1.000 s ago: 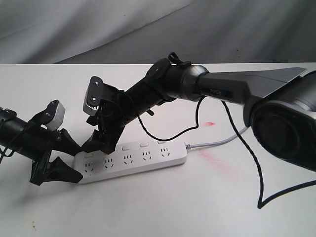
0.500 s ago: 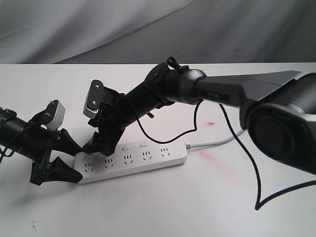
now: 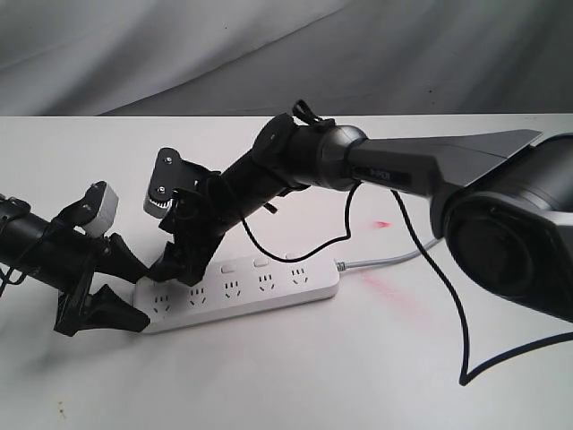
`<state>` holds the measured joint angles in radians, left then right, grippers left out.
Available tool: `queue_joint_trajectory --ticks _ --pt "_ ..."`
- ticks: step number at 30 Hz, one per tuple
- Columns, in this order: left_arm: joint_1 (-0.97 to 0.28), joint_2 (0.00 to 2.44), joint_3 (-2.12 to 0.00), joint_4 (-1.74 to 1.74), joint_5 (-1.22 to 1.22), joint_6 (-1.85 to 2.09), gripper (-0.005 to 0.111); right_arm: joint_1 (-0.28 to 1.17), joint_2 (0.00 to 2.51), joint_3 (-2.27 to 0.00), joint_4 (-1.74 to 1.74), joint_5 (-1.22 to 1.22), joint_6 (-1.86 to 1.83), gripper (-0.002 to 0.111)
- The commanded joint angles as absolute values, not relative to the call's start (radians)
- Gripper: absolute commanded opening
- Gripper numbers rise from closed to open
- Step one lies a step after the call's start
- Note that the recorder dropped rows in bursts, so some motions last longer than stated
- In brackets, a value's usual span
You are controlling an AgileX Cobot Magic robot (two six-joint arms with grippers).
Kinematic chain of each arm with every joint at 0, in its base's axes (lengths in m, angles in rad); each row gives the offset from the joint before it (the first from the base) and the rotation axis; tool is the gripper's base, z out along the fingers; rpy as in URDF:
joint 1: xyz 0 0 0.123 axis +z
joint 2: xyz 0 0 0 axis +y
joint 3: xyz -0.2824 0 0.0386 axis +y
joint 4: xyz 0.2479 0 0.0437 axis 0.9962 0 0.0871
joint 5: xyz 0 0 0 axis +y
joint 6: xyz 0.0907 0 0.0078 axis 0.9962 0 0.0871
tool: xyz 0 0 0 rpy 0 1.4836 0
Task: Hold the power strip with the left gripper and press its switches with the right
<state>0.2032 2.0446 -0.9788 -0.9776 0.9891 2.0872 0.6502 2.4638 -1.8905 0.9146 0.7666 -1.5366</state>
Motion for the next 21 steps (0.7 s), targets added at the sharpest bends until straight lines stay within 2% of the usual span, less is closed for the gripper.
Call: queue_joint_trajectory --ticks 1,21 --pt "0.196 2.049 -0.978 -0.955 0.99 2.094 0.056 0.652 2.493 -1.882 0.772 0.794 -1.508 0.073" --pt "0.196 2.049 -0.978 -0.955 0.99 2.094 0.056 0.667 2.497 -1.885 0.745 0.776 -1.48 0.073"
